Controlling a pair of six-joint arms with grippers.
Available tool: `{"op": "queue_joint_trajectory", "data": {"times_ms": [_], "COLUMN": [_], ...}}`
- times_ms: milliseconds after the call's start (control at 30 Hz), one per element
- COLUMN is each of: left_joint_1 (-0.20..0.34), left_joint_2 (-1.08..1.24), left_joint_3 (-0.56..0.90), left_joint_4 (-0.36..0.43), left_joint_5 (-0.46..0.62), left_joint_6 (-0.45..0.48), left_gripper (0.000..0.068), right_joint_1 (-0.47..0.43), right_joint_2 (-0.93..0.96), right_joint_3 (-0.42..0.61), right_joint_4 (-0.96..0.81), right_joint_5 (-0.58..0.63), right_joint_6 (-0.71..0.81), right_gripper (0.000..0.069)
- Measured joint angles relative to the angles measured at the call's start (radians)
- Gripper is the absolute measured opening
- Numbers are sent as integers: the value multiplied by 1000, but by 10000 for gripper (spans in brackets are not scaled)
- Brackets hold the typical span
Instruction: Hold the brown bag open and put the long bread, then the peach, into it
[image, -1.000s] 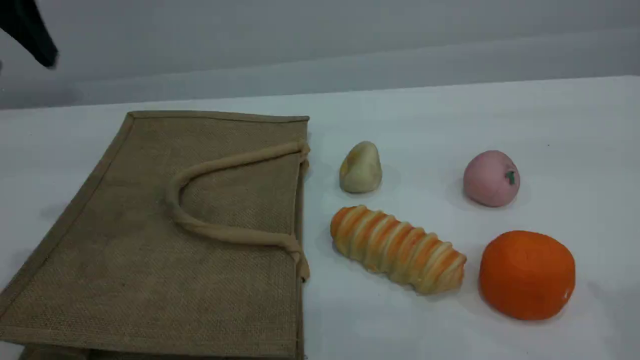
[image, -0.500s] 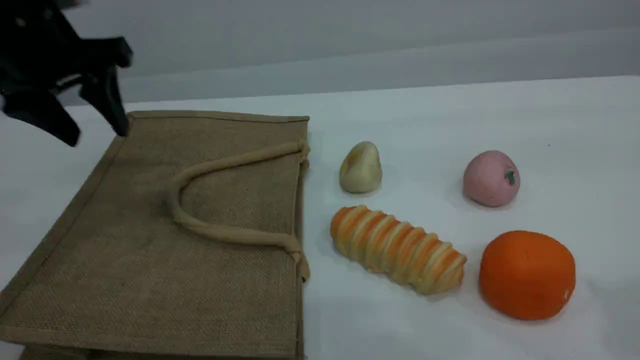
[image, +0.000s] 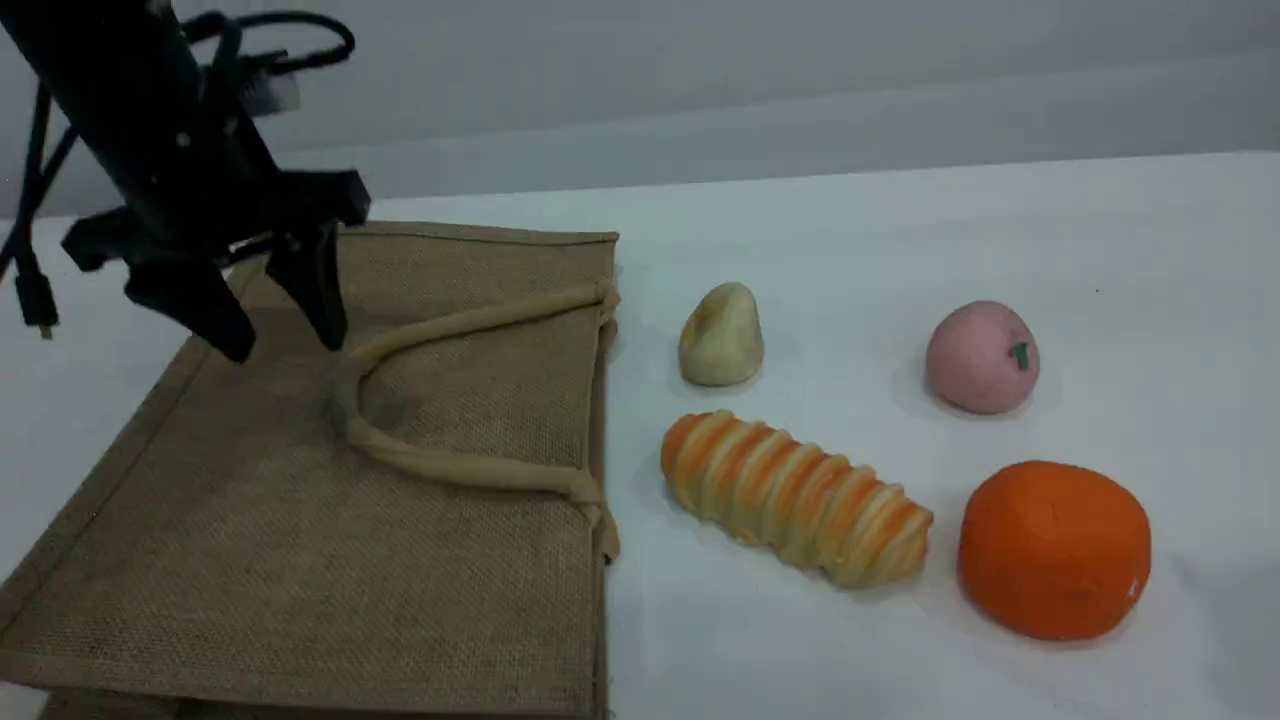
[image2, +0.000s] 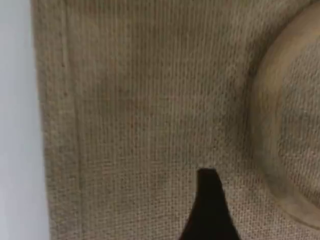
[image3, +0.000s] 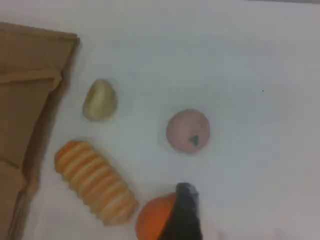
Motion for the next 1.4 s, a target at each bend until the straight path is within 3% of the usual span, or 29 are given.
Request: {"op": "queue_joint_trajectory", "data": {"times_ms": [967, 1133, 1400], "left_joint_1": [0, 0, 0], "left_joint_2": [124, 124, 124], "left_joint_3": [-8, -8, -8], "left_joint_4": [-35, -35, -31], "left_joint_5": [-88, -83, -78], "left_joint_6": [-18, -15, 19], "left_gripper": [456, 382, 146], "right_joint_1": [0, 0, 0], "right_joint_2": [0, 0, 0], "right_joint_3": [0, 0, 0], "right_joint_4": [0, 0, 0], "right_joint_5": [0, 0, 0], "right_joint_6": [0, 0, 0], "right_gripper": [573, 573, 573]}}
